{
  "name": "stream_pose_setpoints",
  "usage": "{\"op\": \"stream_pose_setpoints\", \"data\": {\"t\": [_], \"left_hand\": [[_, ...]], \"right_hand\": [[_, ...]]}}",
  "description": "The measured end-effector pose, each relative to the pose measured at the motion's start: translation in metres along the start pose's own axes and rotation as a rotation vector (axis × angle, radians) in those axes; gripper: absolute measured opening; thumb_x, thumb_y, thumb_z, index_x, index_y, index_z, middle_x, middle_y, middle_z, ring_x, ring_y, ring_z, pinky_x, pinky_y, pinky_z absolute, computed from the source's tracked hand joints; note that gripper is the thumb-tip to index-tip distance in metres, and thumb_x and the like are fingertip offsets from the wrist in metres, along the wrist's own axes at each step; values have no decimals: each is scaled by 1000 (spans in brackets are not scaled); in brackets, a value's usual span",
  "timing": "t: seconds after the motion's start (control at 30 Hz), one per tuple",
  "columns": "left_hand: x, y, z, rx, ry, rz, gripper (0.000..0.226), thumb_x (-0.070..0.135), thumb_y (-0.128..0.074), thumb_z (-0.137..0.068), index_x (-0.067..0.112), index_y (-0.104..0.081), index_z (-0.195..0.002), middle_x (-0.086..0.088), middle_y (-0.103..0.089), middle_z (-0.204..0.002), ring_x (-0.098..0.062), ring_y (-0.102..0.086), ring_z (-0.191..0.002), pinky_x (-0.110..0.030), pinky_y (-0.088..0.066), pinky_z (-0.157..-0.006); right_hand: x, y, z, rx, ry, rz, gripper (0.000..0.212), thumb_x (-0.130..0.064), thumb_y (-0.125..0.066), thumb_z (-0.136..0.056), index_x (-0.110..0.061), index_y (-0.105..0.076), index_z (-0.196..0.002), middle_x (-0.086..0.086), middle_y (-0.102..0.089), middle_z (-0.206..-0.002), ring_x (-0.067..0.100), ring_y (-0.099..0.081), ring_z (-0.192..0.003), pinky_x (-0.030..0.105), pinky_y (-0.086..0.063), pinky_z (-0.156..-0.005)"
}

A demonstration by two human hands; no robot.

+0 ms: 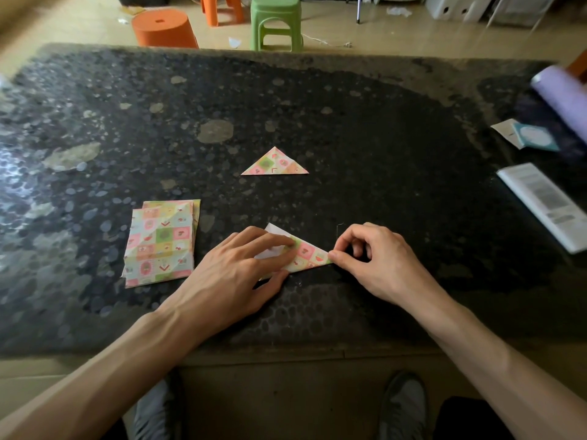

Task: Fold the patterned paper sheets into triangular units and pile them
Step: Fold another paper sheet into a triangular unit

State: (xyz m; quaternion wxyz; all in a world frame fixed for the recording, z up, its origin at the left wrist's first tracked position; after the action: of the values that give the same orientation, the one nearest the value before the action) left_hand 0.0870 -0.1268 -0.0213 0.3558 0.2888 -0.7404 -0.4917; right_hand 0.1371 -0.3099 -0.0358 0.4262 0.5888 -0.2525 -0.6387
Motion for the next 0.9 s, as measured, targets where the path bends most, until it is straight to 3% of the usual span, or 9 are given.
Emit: {"op": "stream_pose_setpoints", "data": {"t": [0.23,0.6,0.9], "left_hand": [[1,-1,1,3,2,1,35,39,-55,-103,26,-69,-133,8,-59,-142,-19,-56,-121,-37,-53,-97],[1,0,0,13,1,-2,33,37,-57,-102,26,-70,-130,9,-61,-139,-17,-56,-121,-31,-50,-96],[3,1,1,10,2,-20,37,38,-55,-102,24,-68,-133,8,-60,-141,-19,-57,-120,-34,-52,-95]], "right_hand": [[-1,1,0,-7,-2,-5,14,-44,-75,-90,-35,-65,-87,-11,-54,-86,4,-48,-76,22,-33,-61],[0,1,0,1,-2,9,14,-45,-75,-91,-36,-65,-88,-12,-53,-85,3,-48,-77,22,-32,-62],[0,1,0,4,6,7,14,-46,-74,-91,-35,-65,-88,-12,-54,-85,3,-48,-77,22,-32,-61]]}}
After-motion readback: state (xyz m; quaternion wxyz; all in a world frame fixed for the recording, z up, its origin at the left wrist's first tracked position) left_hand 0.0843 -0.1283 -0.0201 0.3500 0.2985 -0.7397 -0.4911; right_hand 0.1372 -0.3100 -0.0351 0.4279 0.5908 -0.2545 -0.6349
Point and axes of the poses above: each hand's wrist, its own z-axis away from the middle knuckle, its own y-axis out of the back of the hand, x = y × z, the point moved 10 cm from there along -z, towards the middle knuckle
